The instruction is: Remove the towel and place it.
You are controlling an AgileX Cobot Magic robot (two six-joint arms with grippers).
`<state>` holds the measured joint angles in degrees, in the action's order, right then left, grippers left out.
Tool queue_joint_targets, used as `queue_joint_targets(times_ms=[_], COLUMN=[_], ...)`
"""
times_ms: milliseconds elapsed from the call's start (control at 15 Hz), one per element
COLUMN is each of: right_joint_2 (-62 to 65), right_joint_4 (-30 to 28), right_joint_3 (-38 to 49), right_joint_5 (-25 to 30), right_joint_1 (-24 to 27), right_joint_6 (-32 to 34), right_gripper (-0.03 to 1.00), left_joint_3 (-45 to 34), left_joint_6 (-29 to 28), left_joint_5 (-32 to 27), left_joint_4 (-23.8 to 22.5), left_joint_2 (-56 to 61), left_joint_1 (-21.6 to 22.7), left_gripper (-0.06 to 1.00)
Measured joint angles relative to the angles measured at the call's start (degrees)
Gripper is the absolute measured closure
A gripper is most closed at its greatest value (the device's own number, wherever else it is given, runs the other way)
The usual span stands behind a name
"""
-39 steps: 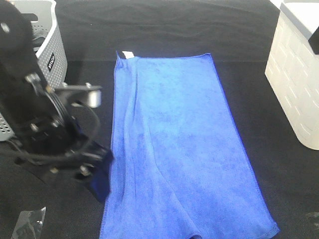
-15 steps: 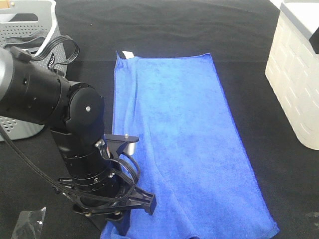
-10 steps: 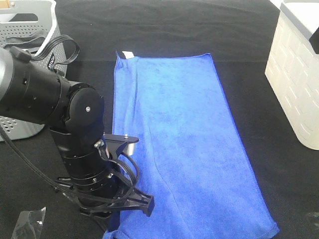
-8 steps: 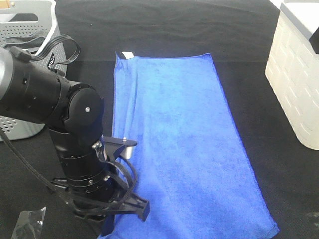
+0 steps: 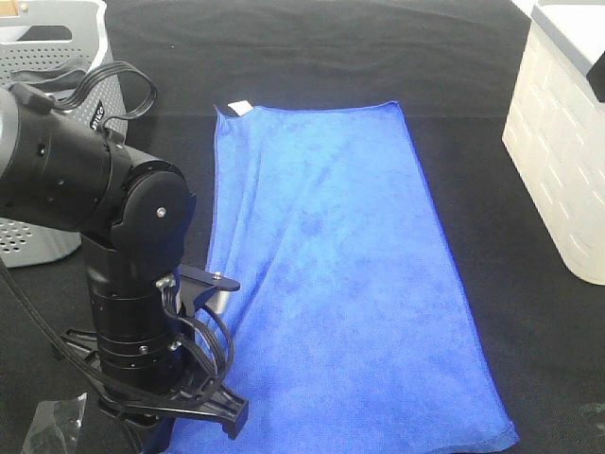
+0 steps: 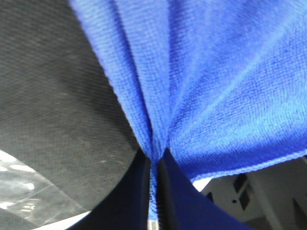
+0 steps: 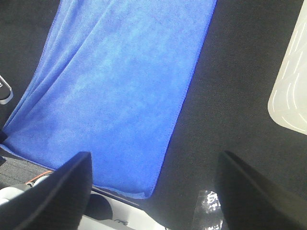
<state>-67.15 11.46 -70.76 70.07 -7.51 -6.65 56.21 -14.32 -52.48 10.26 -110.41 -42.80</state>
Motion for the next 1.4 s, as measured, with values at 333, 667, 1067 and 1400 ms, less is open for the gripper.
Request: queue_joint_targets(times_ms=[333, 667, 1067, 1400], right_joint_2=[0.00, 0.00, 0.00, 0.00], right_joint_4=[1.60, 1.66, 1.66, 1.66], right_joint_3=[0.00, 0.00, 0.00, 0.00], right_joint_5=[0.00, 0.00, 0.00, 0.00], right_joint_1=[0.00, 0.00, 0.00, 0.00], right_joint_6=[0.00, 0.00, 0.40, 2.86], right_gripper=[0.25, 0.25, 0.23, 0.19], left_joint_3=[0.00, 0.00, 1.83, 4.76], left_joint_6=[1.89, 3.78, 1.55, -0.52], left_joint_5=[-2.86, -5.67, -7.10, -13.46], left_joint_4=[3.55, 4.41, 1.72, -6.70], left_joint_2=[0.00, 1.89, 18.96, 33.12], left_joint_1=[0.00, 0.00, 0.34, 11.46], left_gripper=[0.71, 0.21, 0.19, 0.19])
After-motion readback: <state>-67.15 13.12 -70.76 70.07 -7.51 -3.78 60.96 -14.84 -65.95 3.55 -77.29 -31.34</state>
